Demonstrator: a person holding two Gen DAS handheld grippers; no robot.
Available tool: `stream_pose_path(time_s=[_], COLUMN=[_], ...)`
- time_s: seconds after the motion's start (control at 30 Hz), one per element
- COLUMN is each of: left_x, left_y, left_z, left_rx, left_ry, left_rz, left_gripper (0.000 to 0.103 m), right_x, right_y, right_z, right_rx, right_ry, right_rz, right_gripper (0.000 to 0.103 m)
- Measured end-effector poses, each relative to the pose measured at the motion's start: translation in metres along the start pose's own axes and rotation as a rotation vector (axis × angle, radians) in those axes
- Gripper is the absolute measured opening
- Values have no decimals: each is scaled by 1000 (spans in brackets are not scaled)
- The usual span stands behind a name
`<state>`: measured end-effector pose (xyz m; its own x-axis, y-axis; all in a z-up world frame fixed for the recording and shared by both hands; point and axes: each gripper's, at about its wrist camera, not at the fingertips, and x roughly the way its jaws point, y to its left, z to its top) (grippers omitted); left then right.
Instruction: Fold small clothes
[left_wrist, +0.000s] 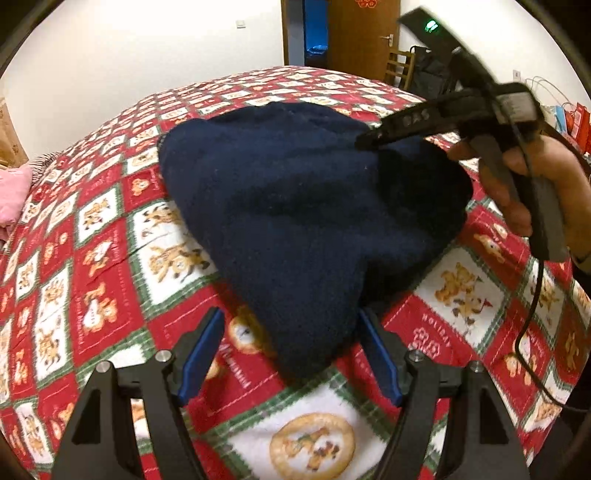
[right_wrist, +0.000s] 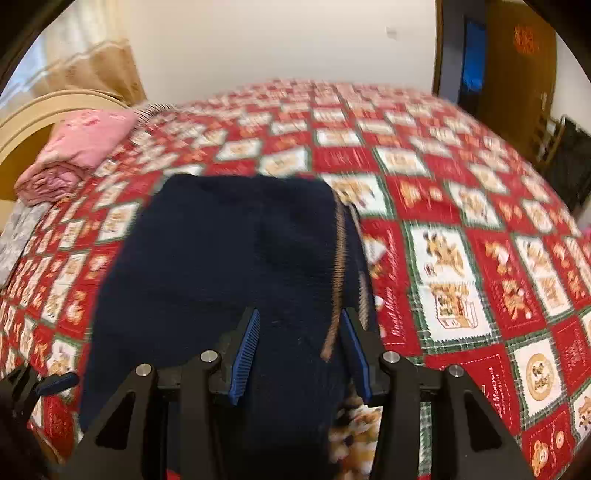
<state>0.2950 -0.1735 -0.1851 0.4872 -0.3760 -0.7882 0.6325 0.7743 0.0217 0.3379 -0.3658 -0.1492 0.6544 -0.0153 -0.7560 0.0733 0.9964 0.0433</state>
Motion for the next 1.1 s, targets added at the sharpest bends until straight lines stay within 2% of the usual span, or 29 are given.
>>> stream_pose_path(time_s=[0.13,0.2,0.3,0.37,0.4,0.53,0.6,0.67,0.8,0.93,1.1], left_x=[-12,-16,-19,-22,-23,-22,-21,-20,-16,3,34], left_y=[10,15,24,29,32,44,50,56,74,89,103], left_z=[-4,-7,-11,-13,-14,-12,-8,-2,16,35,54], left_rx=[-4,-4,-19,-32,-38,-57,-76,-96,-182,-271,-380], left_ry=[-6,-14,-14,-13,-14,-11,-13,-28,-70,-78,-56], left_rz=[32,57,70,65,78,105,111,112,70,26,-54], left_gripper=[79,90,93,93,93,93,93,93,93,94,94], right_x=[-12,-9,7,2,2,-1,-11,-26,-40,-20,16], right_y=[46,70,91,89,86,75,69,49,-10,-60,-95], right_z=[-24,-44,-76,-88,-89,-85,-79,-67,-39,-18,-2], right_rx=[-121,-194,-302,-318,-316,-292,-305,-247,-61,67,236], right_ry=[-19,-4,43,-18,-18,27,50,27,-26,-4,62], right_rz=[60,73,21,5,12,61,114,184,223,192,324], right_gripper=[47,47,48,51,51,53,53,53,56,63,63])
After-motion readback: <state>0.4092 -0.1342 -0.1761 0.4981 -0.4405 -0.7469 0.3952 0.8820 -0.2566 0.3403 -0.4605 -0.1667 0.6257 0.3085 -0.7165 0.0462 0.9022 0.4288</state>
